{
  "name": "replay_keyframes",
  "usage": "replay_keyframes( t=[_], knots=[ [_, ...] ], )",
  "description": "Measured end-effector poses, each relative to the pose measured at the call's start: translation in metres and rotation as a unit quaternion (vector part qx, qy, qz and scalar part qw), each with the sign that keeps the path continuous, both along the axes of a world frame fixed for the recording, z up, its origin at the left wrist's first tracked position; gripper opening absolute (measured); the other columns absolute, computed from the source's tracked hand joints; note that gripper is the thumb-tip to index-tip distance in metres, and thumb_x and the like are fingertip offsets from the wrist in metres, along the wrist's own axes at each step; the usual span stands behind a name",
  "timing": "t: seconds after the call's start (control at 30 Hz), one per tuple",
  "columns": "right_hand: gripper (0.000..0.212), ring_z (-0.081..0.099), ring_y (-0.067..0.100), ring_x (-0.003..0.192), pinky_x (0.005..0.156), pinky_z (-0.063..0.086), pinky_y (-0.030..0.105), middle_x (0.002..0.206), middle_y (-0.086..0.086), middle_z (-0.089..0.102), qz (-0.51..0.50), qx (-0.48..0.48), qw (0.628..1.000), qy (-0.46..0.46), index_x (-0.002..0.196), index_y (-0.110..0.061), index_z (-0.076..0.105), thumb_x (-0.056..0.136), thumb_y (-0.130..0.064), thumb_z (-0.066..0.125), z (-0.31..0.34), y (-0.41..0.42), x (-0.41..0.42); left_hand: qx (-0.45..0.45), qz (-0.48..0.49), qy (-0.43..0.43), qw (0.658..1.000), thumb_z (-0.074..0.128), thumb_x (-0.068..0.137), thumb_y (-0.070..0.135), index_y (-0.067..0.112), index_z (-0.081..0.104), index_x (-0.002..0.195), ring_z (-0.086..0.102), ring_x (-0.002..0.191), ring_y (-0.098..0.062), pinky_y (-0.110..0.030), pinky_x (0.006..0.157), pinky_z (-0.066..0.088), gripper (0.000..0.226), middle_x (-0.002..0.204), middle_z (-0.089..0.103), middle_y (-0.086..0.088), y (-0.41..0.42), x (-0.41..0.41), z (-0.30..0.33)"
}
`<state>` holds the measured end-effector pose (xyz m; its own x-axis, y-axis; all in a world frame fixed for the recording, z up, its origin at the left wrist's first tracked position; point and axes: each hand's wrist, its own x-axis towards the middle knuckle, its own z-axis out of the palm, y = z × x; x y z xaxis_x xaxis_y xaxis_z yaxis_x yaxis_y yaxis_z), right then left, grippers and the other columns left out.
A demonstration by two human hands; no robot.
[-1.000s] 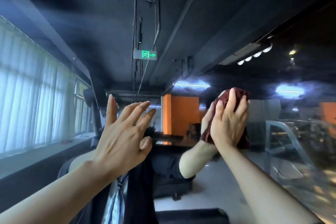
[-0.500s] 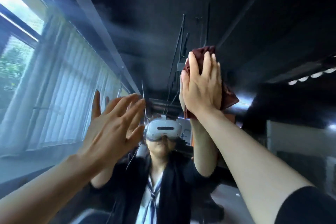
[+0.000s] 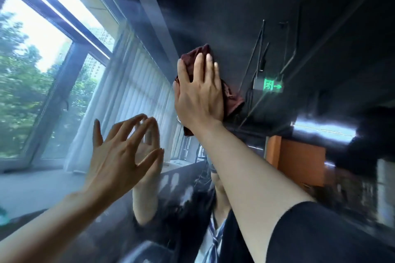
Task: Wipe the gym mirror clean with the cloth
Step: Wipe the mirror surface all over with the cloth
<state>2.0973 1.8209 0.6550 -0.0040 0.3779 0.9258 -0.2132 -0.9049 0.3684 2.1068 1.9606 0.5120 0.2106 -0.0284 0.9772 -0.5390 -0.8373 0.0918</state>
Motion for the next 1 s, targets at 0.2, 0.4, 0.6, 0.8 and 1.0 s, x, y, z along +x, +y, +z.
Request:
replay_keyframes(
  t=[0.2,0.4,0.6,0.8,1.0],
  knots=[
    [0.063,0.013,0.044,0.151,0.124,0.003,0.050,0.162,0.027,0.018,-0.025,-0.082,0.987,0.138,0.158,-0.018,0.024,0.099,-0.038,0.018,-0.063,0.035,0.001,-0.064,-0.029,0.022,0.997,0.042,0.084,0.064,0.019,0.052,0.139,0.054,0.123,-0.036,-0.071,0.110,0.022,0.071,0.140,0.055,-0.006,0.006,0.005,-0.029],
    [0.053,0.037,0.039,0.143,0.120,0.027,0.050,0.152,0.021,0.044,0.008,-0.091,0.991,0.099,0.147,-0.021,0.050,0.099,-0.037,0.034,-0.076,-0.031,-0.024,-0.047,-0.058,0.045,0.996,0.045,0.081,0.058,0.019,0.047,0.143,0.045,0.126,-0.029,-0.070,0.111,0.023,0.074,0.146,0.049,-0.004,-0.009,-0.005,-0.054],
    [0.050,0.031,0.042,0.146,0.121,0.023,0.053,0.157,0.023,0.035,0.005,0.033,0.999,0.029,0.152,-0.020,0.042,0.104,-0.036,0.038,-0.097,-0.053,-0.040,-0.026,-0.109,0.111,0.987,0.030,0.080,0.074,0.028,0.007,0.161,-0.001,0.154,-0.013,-0.056,0.121,0.002,0.096,0.168,-0.002,0.007,-0.024,-0.015,-0.080],
    [0.052,0.027,0.037,0.149,0.121,0.023,0.052,0.159,0.019,0.035,0.017,-0.195,0.962,0.192,0.152,-0.024,0.043,0.102,-0.036,0.041,-0.187,-0.058,-0.042,-0.033,-0.101,0.171,0.980,0.026,0.088,0.075,0.029,-0.012,0.158,-0.026,0.148,-0.005,-0.059,0.120,-0.006,0.092,0.162,-0.025,0.013,-0.038,-0.022,-0.130],
    [0.051,0.038,0.037,0.144,0.118,0.030,0.052,0.154,0.019,0.043,0.003,-0.271,0.943,0.192,0.148,-0.023,0.050,0.099,-0.034,0.049,-0.156,-0.097,-0.060,-0.013,-0.054,0.171,0.984,0.029,0.090,0.076,0.021,-0.003,0.161,-0.009,0.154,-0.014,-0.064,0.118,-0.002,0.095,0.168,-0.006,0.002,-0.049,-0.022,-0.169]
  ],
)
